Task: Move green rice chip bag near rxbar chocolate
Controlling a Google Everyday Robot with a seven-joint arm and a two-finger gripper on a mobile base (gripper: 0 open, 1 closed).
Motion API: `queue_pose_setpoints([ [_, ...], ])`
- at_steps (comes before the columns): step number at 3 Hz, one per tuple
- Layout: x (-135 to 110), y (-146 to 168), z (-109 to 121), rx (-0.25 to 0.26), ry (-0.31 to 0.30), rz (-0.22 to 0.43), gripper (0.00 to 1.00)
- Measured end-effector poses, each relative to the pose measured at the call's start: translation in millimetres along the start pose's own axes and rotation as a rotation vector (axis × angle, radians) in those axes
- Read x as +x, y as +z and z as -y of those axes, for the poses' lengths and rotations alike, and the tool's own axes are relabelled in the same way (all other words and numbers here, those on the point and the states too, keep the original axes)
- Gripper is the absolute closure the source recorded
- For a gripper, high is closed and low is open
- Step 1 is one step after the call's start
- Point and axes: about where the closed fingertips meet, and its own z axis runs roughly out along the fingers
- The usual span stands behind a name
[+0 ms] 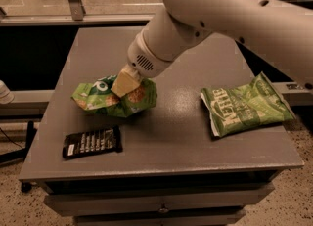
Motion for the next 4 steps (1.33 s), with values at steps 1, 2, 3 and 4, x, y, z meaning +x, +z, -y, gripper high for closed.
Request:
queue_pose_setpoints([
  [1,2,12,-16,-0.034,0.053,-0.002,0.81],
  [2,4,20,-22,-0.051,0.087,0.000,0.58],
  [3,5,23,-22,-0.055,0.113,0.012,0.35],
  [4,6,19,-15,-0.064,0.137,0.047,0.11],
])
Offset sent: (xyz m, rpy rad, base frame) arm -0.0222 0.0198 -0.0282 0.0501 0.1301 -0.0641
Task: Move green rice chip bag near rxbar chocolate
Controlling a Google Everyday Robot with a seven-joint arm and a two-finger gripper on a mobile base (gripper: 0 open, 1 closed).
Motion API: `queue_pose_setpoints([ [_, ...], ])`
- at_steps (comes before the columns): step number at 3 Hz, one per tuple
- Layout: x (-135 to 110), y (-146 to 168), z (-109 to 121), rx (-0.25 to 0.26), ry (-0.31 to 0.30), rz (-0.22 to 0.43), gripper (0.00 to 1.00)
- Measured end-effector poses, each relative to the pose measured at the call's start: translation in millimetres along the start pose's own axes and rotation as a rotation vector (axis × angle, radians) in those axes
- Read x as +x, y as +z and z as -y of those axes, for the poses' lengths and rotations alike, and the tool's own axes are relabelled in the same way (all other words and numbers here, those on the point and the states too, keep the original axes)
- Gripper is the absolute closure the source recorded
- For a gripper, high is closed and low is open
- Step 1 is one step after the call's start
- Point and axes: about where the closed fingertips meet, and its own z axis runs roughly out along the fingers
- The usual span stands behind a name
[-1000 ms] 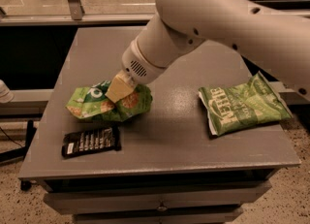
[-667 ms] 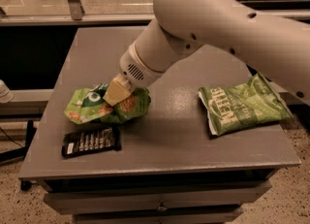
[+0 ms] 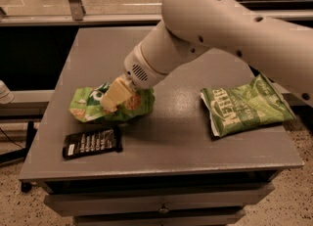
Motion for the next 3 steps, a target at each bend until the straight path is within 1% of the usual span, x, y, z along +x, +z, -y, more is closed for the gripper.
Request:
queue_pose_setpoints([
  [1,-5,-18,13,-0.004,0.004,0.050,0.00],
  [2,-9,-53,42,0.029,-0.015,0.120,0.00],
  [3,-6,-96,85,0.071,-0.073,0.195,0.00],
])
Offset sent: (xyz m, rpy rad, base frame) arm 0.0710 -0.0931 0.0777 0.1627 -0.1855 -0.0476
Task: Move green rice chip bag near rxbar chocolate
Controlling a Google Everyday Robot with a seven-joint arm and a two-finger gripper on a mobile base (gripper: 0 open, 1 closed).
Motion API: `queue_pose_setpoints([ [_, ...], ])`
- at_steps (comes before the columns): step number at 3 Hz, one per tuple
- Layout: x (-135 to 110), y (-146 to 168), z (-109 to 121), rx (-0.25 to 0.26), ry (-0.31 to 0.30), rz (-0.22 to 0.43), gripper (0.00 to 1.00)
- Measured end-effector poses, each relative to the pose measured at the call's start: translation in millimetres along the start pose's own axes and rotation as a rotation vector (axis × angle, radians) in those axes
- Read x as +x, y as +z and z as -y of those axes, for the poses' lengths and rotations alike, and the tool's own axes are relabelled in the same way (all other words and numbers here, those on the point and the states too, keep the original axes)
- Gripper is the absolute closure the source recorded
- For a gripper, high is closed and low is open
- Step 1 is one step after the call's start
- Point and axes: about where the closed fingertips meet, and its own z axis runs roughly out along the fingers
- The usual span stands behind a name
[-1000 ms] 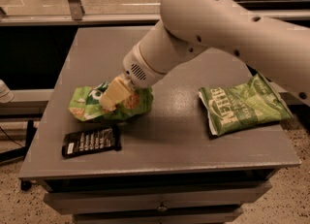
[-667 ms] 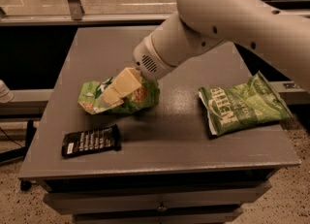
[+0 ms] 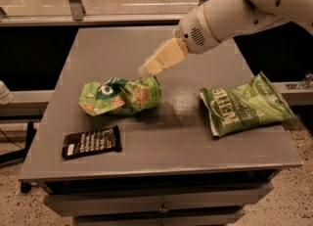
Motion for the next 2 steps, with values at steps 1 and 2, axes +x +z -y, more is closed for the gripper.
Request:
queue_pose_setpoints([
  [1,-3,-37,45,0.039,-0.091,0.124,0.00],
  [2,-8,-67,73,0.097,-0.213,0.235,0.00],
])
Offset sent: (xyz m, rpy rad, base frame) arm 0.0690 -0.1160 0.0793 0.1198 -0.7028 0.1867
